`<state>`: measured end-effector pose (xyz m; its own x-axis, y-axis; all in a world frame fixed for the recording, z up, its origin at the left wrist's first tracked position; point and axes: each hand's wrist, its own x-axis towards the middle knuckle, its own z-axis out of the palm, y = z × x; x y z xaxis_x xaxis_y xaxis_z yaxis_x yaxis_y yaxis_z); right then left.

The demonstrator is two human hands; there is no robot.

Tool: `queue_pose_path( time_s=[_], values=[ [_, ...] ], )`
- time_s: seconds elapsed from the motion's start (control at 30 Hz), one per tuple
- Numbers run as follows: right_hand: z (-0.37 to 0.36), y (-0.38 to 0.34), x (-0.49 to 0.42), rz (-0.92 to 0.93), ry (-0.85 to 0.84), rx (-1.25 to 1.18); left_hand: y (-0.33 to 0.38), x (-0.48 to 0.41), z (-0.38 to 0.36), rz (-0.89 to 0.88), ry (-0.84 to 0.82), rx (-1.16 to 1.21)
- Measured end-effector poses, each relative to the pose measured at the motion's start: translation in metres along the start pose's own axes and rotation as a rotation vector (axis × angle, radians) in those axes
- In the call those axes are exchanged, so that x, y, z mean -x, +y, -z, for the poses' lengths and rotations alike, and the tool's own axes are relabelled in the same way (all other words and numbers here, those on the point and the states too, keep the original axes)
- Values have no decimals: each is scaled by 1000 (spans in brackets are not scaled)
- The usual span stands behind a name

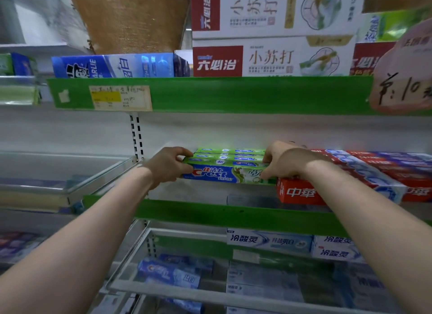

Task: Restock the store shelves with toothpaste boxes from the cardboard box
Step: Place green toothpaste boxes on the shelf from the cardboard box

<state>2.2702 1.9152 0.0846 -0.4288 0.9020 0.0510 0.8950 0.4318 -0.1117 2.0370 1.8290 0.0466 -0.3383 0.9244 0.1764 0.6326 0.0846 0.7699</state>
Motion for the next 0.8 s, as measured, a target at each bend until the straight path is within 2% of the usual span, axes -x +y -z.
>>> queue_pose_path(
  time_s=[0.47, 0.8],
  values=[
    [-3, 1, -9, 30, 41, 134, 4, -12, -15, -19, 61, -148],
    [-10, -3, -15, 49, 116, 217, 8, -24, -31, 14, 203, -511]
  ],
)
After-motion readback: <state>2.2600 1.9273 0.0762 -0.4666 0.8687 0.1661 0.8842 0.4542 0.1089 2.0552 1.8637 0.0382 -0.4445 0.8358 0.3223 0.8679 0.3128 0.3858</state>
